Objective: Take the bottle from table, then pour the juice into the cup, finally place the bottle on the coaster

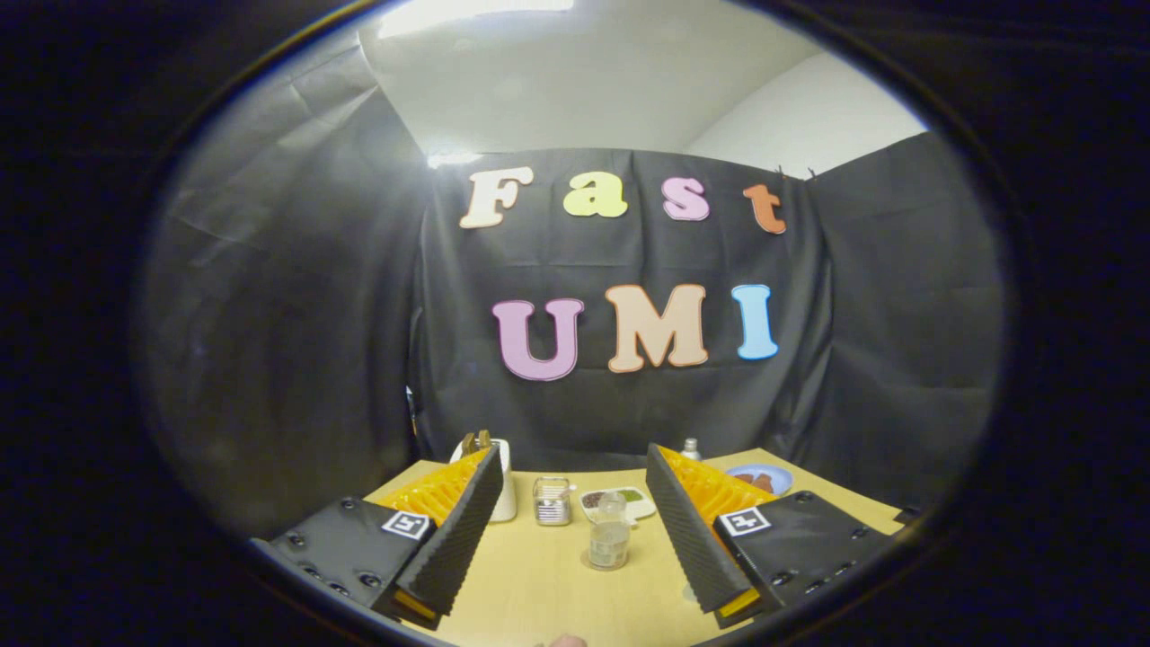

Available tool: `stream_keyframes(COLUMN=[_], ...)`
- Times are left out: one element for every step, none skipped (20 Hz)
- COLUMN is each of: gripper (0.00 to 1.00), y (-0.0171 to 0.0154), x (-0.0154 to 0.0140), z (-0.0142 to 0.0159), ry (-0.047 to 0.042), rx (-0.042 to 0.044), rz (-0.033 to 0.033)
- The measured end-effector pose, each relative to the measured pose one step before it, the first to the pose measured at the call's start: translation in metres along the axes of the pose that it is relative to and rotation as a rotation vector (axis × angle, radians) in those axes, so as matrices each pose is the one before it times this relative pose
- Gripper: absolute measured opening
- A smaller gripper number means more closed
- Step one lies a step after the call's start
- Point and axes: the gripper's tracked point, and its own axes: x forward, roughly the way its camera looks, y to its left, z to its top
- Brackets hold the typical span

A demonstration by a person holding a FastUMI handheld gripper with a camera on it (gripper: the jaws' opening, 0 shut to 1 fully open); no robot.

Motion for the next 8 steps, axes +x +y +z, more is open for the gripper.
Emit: stream_keyframes(gripper=[1.0, 1.0, 1.0, 1.0, 1.0, 1.0, 1.0, 1.0], y=[-0.0012, 0.00365, 0.00328, -0.00007, 0.00176, -0.00002, 0.00174, -0.00001], x=[-0.00078, -0.00113, -0.00013, -0.00202, -0.00063, -0.00104, -0.00061, -0.00051], z=[-0.00089, -0.00039, 0.00122, 0.00156, 0.00116, 0.00209, 0.00263, 0.00212], ry=[-0.00027, 0.00198, -0.00201, -0.00038, -0.00208, -0.00377, -0.00465, -0.00636], rx=[-0.00144, 0.00274, -0.00261, -0.00305, -0.00364, -0.00104, 0.00196, 0.00233], rz=[-0.00135, 0.01493, 0.00257, 0.00549, 0.0027, 0.00224, 0.00476, -0.00127])
